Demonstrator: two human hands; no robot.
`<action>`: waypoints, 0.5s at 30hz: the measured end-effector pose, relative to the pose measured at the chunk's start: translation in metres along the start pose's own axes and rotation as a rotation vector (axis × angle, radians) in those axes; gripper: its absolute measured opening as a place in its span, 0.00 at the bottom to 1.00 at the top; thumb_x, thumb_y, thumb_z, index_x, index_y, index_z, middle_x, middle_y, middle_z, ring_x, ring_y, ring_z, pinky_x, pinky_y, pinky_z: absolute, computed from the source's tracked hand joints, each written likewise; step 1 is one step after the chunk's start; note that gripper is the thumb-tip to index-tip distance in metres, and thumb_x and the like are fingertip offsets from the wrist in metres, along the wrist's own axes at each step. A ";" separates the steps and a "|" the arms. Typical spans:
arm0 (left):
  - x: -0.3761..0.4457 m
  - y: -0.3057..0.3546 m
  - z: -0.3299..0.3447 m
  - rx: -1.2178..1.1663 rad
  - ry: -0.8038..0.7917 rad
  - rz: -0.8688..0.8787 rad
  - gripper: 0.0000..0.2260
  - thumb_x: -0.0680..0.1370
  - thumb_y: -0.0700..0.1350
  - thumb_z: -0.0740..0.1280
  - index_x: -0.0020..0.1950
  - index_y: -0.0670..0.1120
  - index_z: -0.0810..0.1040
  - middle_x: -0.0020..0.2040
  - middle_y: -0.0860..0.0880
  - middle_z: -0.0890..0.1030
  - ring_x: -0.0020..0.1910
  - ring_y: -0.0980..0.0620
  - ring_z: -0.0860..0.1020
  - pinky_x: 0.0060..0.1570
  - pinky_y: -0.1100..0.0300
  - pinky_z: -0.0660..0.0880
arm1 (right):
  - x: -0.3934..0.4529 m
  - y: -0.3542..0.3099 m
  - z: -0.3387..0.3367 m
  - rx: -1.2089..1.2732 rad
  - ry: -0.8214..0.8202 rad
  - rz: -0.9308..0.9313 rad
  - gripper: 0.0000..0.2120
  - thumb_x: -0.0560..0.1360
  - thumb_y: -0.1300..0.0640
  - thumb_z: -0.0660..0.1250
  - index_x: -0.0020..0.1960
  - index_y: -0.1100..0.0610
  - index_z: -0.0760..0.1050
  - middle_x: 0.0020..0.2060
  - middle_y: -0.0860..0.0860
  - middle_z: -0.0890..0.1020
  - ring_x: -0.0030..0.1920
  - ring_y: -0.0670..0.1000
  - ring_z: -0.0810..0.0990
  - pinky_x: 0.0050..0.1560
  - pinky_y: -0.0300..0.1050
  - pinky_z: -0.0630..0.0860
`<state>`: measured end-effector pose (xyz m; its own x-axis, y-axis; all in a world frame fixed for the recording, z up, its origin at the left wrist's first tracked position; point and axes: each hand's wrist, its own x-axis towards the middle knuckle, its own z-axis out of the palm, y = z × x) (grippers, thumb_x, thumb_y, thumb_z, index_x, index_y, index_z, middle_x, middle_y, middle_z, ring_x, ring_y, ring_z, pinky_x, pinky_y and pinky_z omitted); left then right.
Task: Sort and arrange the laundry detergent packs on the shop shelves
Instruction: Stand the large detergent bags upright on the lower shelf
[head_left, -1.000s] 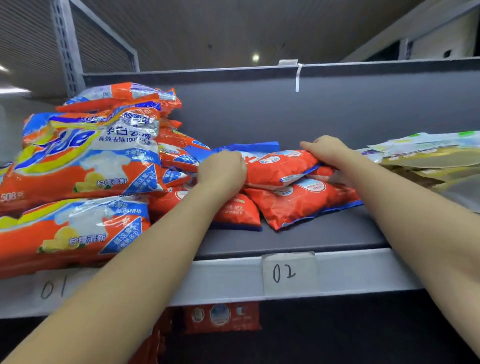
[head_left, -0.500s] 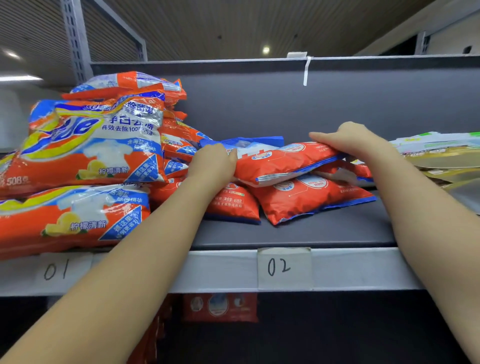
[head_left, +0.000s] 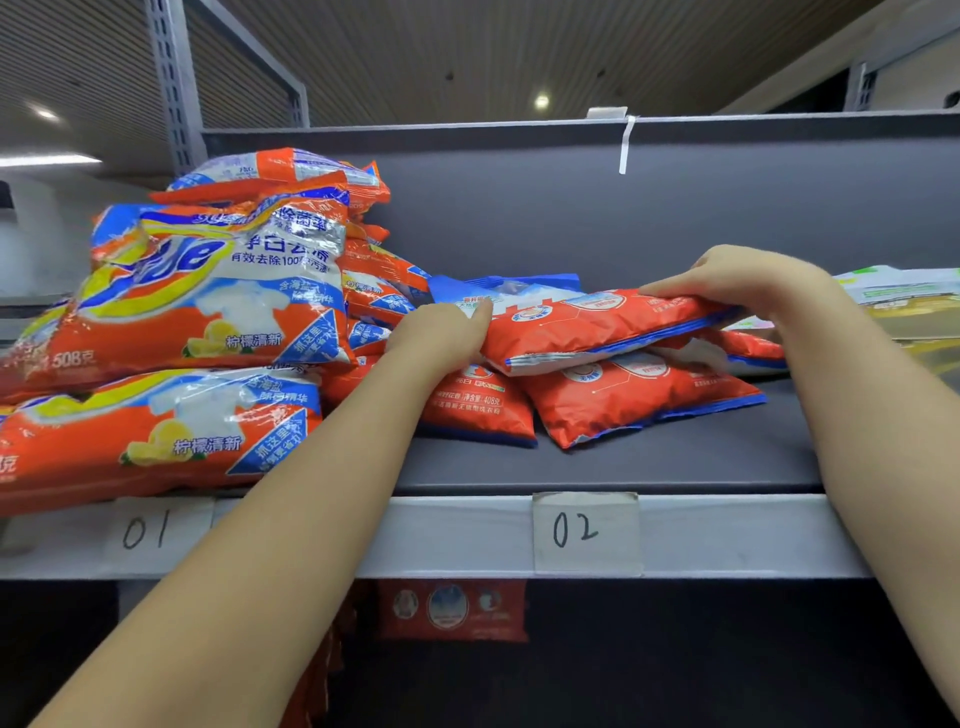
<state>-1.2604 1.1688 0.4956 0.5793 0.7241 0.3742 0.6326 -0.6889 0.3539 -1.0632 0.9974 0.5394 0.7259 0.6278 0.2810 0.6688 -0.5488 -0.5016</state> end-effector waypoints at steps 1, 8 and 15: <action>0.000 0.002 0.000 -0.112 -0.015 -0.009 0.24 0.83 0.54 0.47 0.71 0.42 0.68 0.69 0.38 0.71 0.67 0.41 0.69 0.65 0.51 0.65 | -0.002 -0.001 0.000 -0.008 -0.008 0.005 0.26 0.67 0.37 0.70 0.42 0.63 0.80 0.40 0.58 0.82 0.40 0.58 0.79 0.49 0.50 0.76; 0.006 0.005 0.002 -0.679 -0.043 0.033 0.31 0.73 0.67 0.61 0.63 0.44 0.76 0.60 0.48 0.79 0.56 0.49 0.78 0.59 0.55 0.73 | -0.016 -0.002 0.008 -0.009 0.108 -0.014 0.25 0.72 0.40 0.67 0.46 0.64 0.79 0.44 0.60 0.80 0.43 0.58 0.76 0.42 0.47 0.69; 0.007 0.011 0.003 -1.210 -0.324 0.060 0.27 0.74 0.59 0.68 0.67 0.44 0.70 0.57 0.49 0.81 0.50 0.53 0.82 0.50 0.55 0.80 | -0.038 0.010 0.010 0.103 0.204 -0.047 0.24 0.73 0.42 0.67 0.45 0.65 0.79 0.39 0.58 0.76 0.38 0.54 0.70 0.36 0.46 0.64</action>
<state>-1.2483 1.1663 0.4997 0.7987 0.5471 0.2504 -0.1767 -0.1846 0.9668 -1.0855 0.9733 0.5159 0.7190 0.5211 0.4598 0.6899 -0.4558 -0.5623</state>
